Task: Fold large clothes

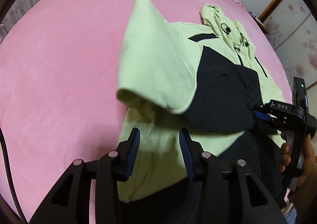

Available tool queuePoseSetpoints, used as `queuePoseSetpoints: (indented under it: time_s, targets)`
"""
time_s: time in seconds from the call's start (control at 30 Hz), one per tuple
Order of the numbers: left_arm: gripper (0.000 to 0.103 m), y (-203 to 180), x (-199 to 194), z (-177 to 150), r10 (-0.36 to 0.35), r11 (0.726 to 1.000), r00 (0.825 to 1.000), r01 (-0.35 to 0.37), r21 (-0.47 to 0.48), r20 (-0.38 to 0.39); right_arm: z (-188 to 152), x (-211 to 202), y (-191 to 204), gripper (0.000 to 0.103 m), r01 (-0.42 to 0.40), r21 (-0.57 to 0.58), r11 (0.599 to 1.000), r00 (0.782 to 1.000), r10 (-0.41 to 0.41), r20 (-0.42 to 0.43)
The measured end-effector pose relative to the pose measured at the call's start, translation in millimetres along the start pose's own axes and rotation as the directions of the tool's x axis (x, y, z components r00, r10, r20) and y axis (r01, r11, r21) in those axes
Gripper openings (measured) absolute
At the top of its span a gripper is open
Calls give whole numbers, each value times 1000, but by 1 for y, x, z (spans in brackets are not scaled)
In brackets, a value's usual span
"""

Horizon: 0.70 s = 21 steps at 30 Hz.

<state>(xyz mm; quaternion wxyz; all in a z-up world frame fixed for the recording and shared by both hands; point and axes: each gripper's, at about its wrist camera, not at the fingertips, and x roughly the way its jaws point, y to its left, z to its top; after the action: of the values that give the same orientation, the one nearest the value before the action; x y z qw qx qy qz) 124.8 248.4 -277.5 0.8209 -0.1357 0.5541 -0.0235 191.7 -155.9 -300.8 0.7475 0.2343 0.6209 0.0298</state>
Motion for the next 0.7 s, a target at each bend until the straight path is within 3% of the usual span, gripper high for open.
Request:
queuePoseSetpoints:
  time_s: [0.07, 0.13, 0.2, 0.3, 0.43, 0.5, 0.57, 0.7]
  targets:
    - [40, -1, 6, 6, 16, 1000, 1000, -16, -11, 20, 0, 3, 2, 40, -14, -1, 1000, 1000, 14, 18]
    - [40, 0, 6, 12, 32, 999, 999, -31, -22, 41, 0, 6, 5, 26, -49, -17, 999, 999, 49, 10]
    - [40, -2, 8, 18, 49, 998, 997, -47, -30, 59, 1, 0, 13, 23, -79, -42, 996, 997, 79, 7]
    - [40, -4, 8, 23, 70, 997, 995, -67, -42, 77, 5, -36, 33, 22, -41, -136, 990, 993, 56, 107]
    - [40, -11, 14, 25, 94, 995, 992, -90, -48, 83, 12, -112, 46, 22, 80, -223, 972, 942, 0, 336]
    - [40, -15, 20, 25, 116, 992, 991, -112, -54, 73, 16, -139, 41, 22, 179, -232, 956, 900, -64, 431]
    - [39, -19, 24, 23, 132, 990, 989, -128, -64, 65, 22, -145, 34, 22, 242, -232, 942, 881, -113, 459]
    - [25, -24, 28, 19, 154, 985, 987, -150, -80, 40, 30, -138, 6, 22, 295, -178, 939, 878, -193, 437]
